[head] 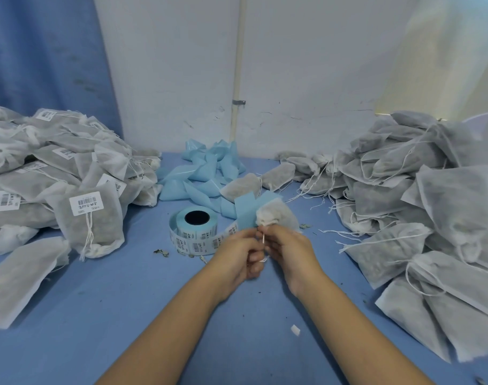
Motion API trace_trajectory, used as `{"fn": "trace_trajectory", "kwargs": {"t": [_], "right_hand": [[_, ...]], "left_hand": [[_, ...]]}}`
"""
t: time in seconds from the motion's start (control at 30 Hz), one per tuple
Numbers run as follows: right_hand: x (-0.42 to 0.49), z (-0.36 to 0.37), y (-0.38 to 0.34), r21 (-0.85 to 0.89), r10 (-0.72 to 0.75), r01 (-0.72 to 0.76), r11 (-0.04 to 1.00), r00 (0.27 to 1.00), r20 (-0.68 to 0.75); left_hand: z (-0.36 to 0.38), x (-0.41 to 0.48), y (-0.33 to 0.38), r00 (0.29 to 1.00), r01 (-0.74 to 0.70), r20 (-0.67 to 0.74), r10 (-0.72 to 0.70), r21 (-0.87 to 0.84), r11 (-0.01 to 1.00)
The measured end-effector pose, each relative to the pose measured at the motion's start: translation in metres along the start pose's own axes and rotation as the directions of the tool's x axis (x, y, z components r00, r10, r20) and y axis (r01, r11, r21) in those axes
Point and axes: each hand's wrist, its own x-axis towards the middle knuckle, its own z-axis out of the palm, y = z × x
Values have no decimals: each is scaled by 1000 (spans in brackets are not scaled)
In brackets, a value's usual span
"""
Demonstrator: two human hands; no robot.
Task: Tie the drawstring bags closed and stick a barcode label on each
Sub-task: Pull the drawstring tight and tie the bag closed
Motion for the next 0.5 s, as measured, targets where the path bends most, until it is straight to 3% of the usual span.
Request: {"fn": "trace_trajectory", "kwargs": {"t": [0.1, 0.23, 0.3, 0.33, 0.4, 0.43, 0.5], "right_hand": [[5, -4, -4, 96, 91, -91, 991, 996, 6], [7, -6, -5, 192, 141, -148, 970, 989, 49], [8, -10, -6, 258, 148, -169, 951, 984, 99], [8, -13, -6, 260, 145, -173, 950, 982, 123], [9, -14, -6, 195, 117, -141, 970, 984, 131], [9, -13, -5, 136, 80, -94, 986, 991, 108], [8, -11, -4, -116, -78, 82, 990, 996, 36]], "left_hand": [[-4, 1, 3, 995, 89, 54, -86, -63, 994], [-1, 3, 1, 997, 72, 9, -72, -81, 994], [0, 4, -3, 994, 5, -108, -1, 29, 1000], [-1, 6, -5, 982, -52, -172, 83, 178, 983], [-6, 8, -7, 912, -174, -219, 347, 560, 810], [-9, 7, -7, 863, -228, -178, 474, 700, 677], [-13, 5, -5, 802, -276, -49, 595, 853, 442]]}}
